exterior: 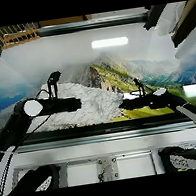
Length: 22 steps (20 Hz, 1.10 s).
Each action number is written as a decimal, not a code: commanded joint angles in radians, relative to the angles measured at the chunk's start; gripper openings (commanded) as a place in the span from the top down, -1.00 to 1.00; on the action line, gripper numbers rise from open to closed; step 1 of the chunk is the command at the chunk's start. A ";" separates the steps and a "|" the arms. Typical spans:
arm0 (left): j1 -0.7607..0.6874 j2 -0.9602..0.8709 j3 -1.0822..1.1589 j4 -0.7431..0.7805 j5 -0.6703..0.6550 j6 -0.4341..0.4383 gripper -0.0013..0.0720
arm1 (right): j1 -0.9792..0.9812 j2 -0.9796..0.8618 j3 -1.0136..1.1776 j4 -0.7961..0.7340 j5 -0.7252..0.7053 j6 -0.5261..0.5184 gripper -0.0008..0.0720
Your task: Fold the clothes and pants, and hang the long-sleeved shirts on hangers.
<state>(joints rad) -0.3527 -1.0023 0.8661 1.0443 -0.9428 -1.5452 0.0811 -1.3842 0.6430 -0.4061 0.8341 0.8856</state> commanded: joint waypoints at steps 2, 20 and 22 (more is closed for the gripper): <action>-0.001 0.000 0.000 0.002 0.000 0.000 0.95 | -0.070 0.082 0.092 -0.002 -0.054 0.005 0.95; -0.001 -0.001 0.000 0.003 0.045 0.000 0.95 | -1.200 0.517 0.065 -0.792 0.204 0.780 0.95; -0.001 -0.001 0.000 0.003 0.046 0.000 0.95 | -1.184 0.538 0.024 -0.827 0.262 0.780 0.95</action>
<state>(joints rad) -0.3531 -1.0023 0.8661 1.0466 -0.9016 -1.5455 -1.0924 -0.8730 0.7341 -1.1442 0.9653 1.6108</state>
